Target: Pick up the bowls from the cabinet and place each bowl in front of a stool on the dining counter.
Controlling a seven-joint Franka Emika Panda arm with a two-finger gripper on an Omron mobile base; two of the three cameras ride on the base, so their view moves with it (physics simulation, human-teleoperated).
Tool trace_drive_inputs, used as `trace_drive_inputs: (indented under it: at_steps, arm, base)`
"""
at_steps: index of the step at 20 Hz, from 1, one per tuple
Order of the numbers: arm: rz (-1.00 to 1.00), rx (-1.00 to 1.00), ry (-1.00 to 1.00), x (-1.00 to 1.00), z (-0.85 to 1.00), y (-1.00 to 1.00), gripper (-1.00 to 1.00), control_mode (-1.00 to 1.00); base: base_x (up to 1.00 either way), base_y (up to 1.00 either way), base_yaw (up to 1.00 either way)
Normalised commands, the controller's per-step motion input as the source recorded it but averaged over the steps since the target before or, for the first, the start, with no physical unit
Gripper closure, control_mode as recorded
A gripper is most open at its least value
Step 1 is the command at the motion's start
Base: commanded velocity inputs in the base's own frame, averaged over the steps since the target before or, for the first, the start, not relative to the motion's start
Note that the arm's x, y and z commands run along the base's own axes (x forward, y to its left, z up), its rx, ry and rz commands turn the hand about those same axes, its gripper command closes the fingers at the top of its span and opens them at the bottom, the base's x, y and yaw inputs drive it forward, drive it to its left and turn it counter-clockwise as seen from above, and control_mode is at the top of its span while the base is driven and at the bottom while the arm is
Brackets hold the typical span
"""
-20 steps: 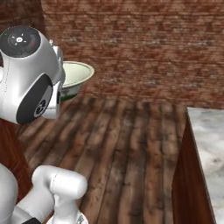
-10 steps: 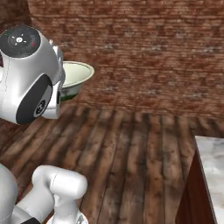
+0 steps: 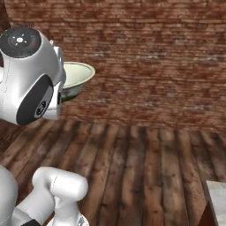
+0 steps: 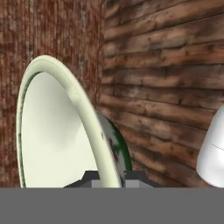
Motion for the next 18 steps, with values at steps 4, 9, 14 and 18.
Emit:
trace_drive_inputs:
  at_steps: [4, 9, 14, 18]
  arm:
    - [0.00, 0.00, 0.00, 0.00, 0.00, 0.00, 1.00, 1.00]
    - [0.00, 0.00, 0.00, 0.00, 0.00, 0.00, 1.00, 1.00]
    - [0.00, 0.00, 0.00, 0.00, 0.00, 0.00, 1.00, 1.00]
    - [0.00, 0.00, 0.00, 0.00, 0.00, 0.00, 1.00, 1.00]
  base:
    - [0.93, 0.17, -0.44]
    - [0.39, 0.27, -0.76]
    - [0.19, 0.35, -0.85]
    - [0.23, 0.41, -0.85]
